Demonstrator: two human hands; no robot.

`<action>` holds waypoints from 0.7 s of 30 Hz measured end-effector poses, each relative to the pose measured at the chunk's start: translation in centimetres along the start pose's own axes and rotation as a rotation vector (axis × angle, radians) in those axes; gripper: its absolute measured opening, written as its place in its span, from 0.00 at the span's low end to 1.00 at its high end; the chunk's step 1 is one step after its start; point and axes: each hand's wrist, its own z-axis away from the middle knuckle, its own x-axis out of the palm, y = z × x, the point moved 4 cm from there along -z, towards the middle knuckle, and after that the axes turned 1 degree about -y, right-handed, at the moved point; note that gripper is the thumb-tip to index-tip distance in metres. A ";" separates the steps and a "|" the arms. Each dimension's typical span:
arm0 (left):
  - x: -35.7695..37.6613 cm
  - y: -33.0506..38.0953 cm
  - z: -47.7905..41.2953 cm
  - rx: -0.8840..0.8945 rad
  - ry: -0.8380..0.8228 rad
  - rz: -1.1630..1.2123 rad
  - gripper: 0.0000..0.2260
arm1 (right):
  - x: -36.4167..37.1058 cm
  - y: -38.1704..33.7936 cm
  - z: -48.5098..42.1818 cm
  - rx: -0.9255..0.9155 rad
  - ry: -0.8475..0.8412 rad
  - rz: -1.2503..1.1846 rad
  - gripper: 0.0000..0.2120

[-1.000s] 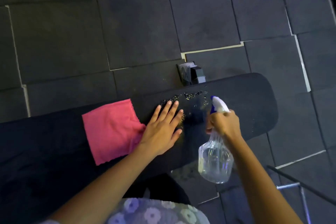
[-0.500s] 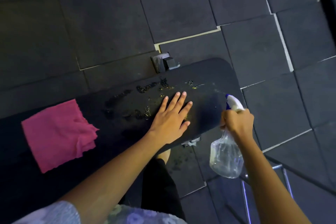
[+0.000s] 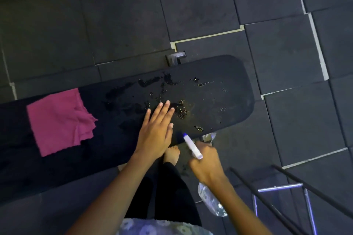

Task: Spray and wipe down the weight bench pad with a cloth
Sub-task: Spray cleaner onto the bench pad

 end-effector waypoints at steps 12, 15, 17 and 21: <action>-2.8 -9.8 8.4 -0.094 0.182 -0.259 0.21 | 6.3 -4.8 0.1 -0.178 -0.198 0.211 0.09; -2.8 -10.8 10.0 -0.125 0.232 -0.205 0.20 | 6.2 -6.1 0.6 -0.230 -0.163 0.185 0.10; -2.9 -11.3 11.0 -0.106 0.268 -0.143 0.19 | 5.7 -7.8 1.6 -0.316 -0.152 0.124 0.12; -4.1 -12.6 13.0 -0.098 0.355 -0.003 0.16 | 3.8 -11.5 3.6 -0.416 -0.038 -0.099 0.23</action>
